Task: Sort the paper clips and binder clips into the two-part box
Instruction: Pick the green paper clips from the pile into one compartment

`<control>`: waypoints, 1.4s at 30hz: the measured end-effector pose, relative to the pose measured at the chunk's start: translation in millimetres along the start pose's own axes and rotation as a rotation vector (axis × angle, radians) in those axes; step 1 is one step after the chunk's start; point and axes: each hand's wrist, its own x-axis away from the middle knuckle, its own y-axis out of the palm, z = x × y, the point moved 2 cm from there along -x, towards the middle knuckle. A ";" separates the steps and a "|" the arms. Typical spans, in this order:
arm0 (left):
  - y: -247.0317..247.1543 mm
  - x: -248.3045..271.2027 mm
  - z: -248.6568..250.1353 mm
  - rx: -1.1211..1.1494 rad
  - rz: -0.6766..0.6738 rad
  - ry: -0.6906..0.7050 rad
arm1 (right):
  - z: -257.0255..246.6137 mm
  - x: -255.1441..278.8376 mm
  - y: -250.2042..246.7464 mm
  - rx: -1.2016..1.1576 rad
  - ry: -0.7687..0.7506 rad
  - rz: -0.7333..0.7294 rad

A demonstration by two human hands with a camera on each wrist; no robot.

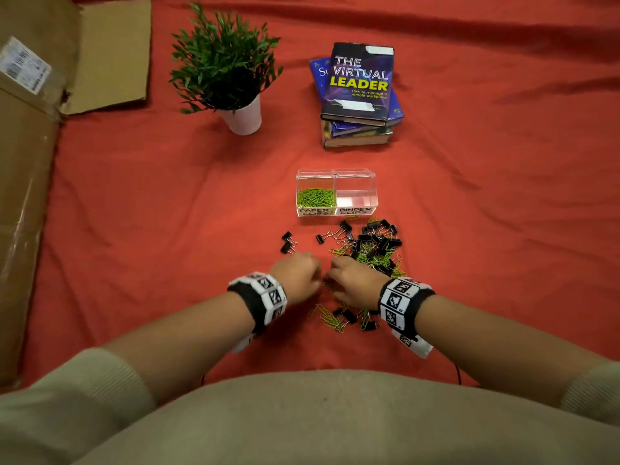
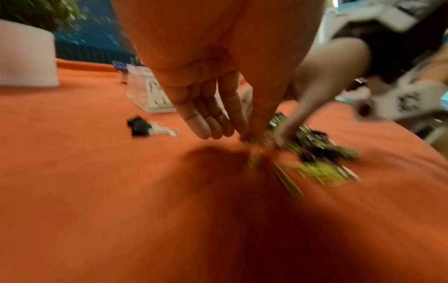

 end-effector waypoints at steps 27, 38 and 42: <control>44.2 33.2 2.2 0.175 -0.012 0.052 | 3.3 17.8 -26.0 -0.386 0.259 -0.051; 48.8 34.0 6.9 -0.129 -0.021 0.189 | -10.7 16.5 -2.2 0.116 -0.041 -0.172; 44.5 33.6 10.1 -0.169 -0.028 0.150 | -12.5 18.4 1.0 0.228 -0.073 -0.173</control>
